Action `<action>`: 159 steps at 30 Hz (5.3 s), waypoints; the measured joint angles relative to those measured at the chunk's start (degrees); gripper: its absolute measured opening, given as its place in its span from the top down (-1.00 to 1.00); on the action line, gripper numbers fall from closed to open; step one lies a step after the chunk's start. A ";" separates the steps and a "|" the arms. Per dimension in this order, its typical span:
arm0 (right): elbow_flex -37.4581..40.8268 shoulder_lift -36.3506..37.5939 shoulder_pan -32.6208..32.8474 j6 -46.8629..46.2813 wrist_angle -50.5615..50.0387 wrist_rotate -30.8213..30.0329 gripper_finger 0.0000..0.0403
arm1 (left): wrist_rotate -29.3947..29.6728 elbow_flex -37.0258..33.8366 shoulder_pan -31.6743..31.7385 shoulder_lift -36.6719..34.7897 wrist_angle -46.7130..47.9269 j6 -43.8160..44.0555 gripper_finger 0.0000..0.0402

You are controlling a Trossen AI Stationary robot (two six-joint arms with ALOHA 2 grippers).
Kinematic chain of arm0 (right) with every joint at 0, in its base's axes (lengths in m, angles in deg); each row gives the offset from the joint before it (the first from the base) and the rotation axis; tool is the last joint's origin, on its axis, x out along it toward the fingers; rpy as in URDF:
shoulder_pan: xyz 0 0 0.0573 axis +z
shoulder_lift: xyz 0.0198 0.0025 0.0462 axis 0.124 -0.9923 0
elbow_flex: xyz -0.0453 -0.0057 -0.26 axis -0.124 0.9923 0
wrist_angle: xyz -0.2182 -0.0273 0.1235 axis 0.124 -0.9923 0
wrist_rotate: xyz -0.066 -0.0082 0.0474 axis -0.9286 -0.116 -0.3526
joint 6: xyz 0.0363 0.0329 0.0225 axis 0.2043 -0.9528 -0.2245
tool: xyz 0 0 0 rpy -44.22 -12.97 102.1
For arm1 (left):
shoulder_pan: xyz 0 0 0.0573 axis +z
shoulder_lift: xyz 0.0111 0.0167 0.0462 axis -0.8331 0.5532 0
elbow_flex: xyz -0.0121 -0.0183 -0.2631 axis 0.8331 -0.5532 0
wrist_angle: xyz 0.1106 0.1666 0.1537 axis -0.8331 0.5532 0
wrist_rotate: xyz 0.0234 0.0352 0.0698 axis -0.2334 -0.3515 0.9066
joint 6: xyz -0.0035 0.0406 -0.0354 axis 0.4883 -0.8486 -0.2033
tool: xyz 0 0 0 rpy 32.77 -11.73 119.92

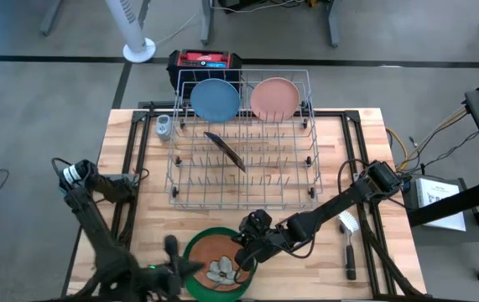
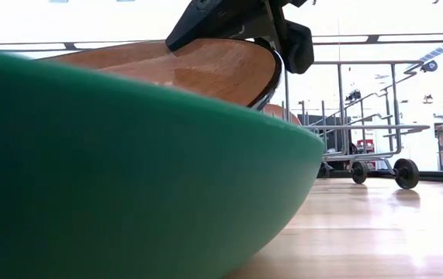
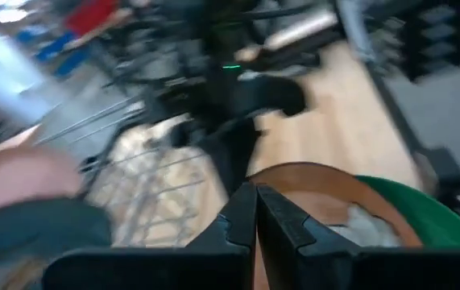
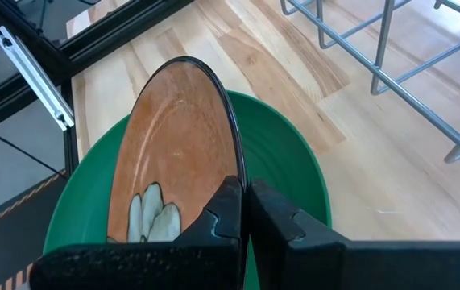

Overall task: Sort dishes
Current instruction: Put the orange floral plate into the dish rack

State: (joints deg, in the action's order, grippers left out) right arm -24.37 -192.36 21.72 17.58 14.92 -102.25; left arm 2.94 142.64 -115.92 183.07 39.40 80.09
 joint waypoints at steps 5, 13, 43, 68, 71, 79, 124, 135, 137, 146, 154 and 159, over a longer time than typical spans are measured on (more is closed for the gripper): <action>0.00 0.02 0.00 -0.03 -0.02 -0.02 1.00 | -15.09 -0.05 3.93 0.38 -13.96 -22.85 1.00; 0.00 0.07 0.02 -0.04 -0.04 -0.02 1.00 | -20.04 -13.50 6.32 -7.79 -23.38 -22.98 1.00; 0.00 0.17 0.55 9.01 3.32 -2.46 1.00 | -15.63 -33.42 6.35 -21.06 -14.32 26.62 -0.05; 0.00 0.17 0.39 16.31 9.17 -5.23 1.00 | -18.24 -36.94 7.02 -12.62 -27.15 26.24 -0.19; 0.00 0.17 0.37 16.59 9.24 -5.55 1.00 | -17.71 -36.94 7.02 -11.57 -27.42 25.95 -0.07; 0.00 0.19 0.15 17.06 8.94 -5.68 1.00 | -17.05 -36.81 7.00 -11.21 -29.01 27.57 0.69; 0.33 17.63 9.45 19.76 -10.78 -10.26 0.06 | -9.18 -13.25 8.31 -11.94 0.65 13.68 0.89; 0.31 12.70 10.16 21.01 -9.26 -12.89 -0.09 | -9.12 -12.43 9.83 -11.98 0.64 8.40 0.90; 0.31 12.74 10.16 20.96 -8.51 -13.05 -0.14 | -9.12 -12.48 9.94 -11.98 0.58 8.37 0.90; 0.79 9.69 8.65 24.77 -2.80 -12.96 -0.29 | -9.14 -12.51 10.05 -12.01 0.00 8.34 0.90; 0.76 5.82 5.15 27.38 3.51 -12.25 -0.36 | -9.18 -12.51 10.07 -12.01 -2.59 6.04 0.90; 0.28 3.81 2.79 28.39 4.83 -8.06 -0.34 | -9.16 -12.51 10.12 -11.99 -5.09 3.34 0.90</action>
State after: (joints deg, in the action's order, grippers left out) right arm -24.09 -188.55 24.51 45.97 19.74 -110.32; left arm -6.22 130.14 -105.80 171.08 34.31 83.43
